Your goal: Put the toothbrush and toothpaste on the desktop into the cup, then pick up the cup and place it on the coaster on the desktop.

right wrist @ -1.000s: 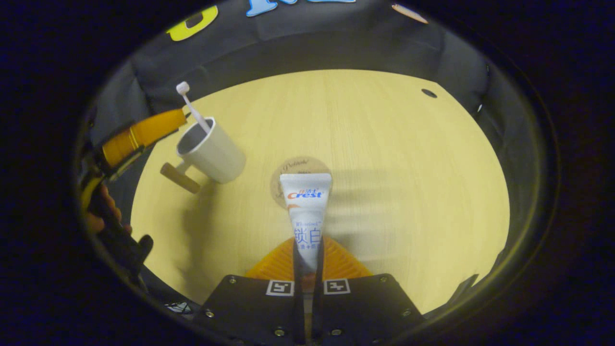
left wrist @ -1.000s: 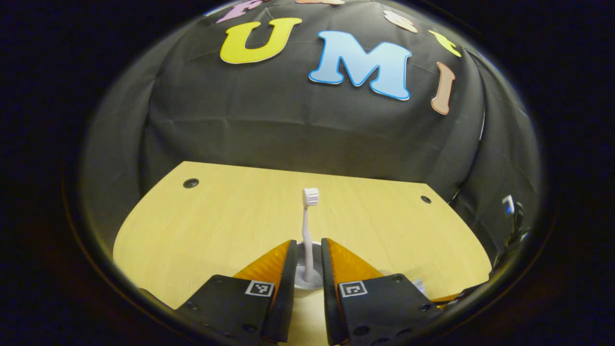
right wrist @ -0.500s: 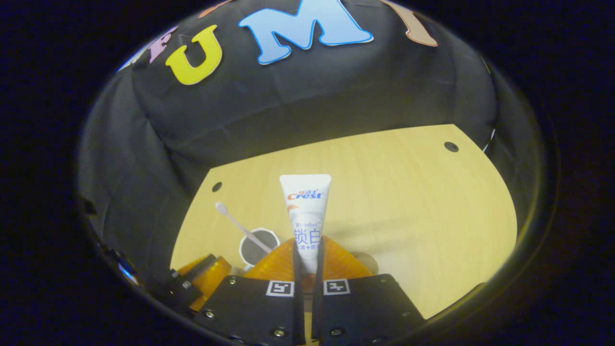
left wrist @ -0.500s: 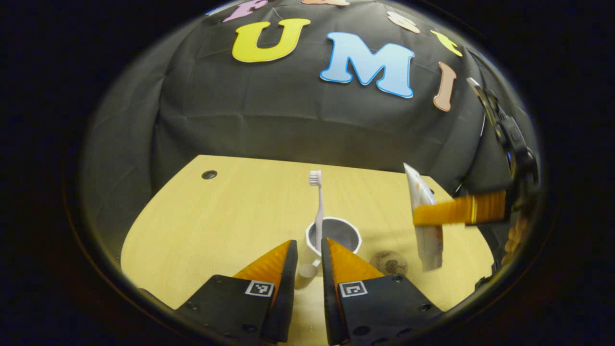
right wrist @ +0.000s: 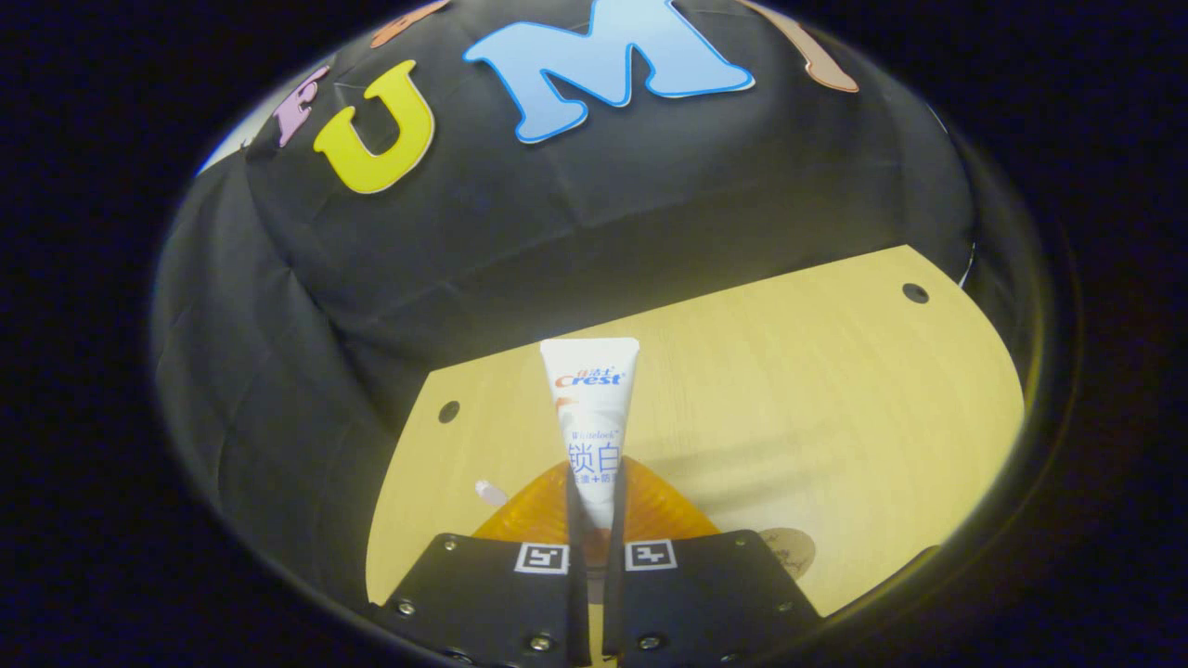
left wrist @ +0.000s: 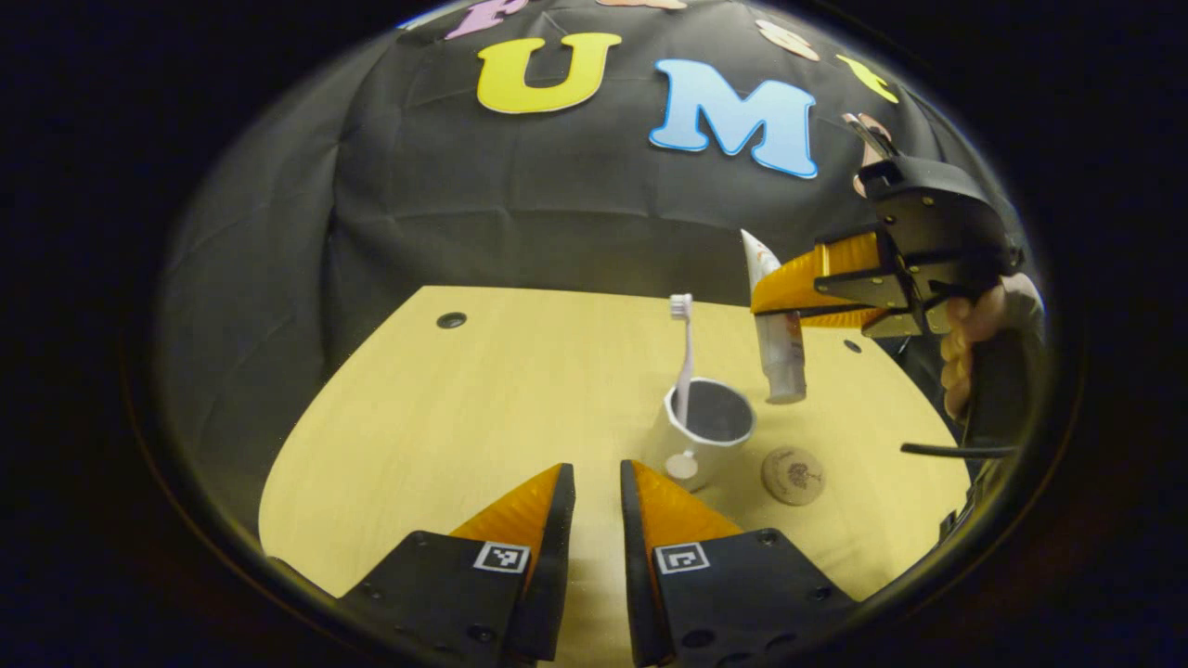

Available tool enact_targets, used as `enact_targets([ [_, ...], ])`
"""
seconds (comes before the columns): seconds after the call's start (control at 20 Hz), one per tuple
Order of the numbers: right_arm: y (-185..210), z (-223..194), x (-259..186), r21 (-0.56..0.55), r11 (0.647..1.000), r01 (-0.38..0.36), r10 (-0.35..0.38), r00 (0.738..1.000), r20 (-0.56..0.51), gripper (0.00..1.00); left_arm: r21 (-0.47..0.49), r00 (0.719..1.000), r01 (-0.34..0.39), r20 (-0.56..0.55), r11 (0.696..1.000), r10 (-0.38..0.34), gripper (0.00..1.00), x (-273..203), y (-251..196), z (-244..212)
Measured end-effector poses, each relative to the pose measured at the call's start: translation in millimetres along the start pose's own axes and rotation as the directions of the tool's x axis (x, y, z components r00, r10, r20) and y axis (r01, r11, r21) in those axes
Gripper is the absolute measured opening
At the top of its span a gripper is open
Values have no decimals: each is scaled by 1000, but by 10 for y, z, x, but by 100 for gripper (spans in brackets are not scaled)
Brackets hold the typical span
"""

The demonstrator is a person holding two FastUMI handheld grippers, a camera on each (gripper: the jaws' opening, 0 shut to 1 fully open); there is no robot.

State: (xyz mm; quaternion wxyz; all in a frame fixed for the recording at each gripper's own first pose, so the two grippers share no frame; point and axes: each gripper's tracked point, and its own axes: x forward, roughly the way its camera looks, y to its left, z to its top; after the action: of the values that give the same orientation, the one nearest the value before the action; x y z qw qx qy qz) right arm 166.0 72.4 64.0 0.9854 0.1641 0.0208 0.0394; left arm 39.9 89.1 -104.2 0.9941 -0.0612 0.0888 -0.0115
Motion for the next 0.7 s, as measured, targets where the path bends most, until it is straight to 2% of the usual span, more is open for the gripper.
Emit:
enact_targets([
  [0.3,148,-205,272,-59,998,-12,11,1000,-6,8,-37,998,-48,-38,998,46,35,-67,338,-190],
  [0.5,220,-294,364,-103,994,-32,32,999,6,8,-46,998,-42,-50,998,40,35,-42,332,-222],
  [0.7,203,-356,403,-144,989,-13,15,1000,18,10,-34,998,-19,-59,999,17,34,-17,296,-247],
])
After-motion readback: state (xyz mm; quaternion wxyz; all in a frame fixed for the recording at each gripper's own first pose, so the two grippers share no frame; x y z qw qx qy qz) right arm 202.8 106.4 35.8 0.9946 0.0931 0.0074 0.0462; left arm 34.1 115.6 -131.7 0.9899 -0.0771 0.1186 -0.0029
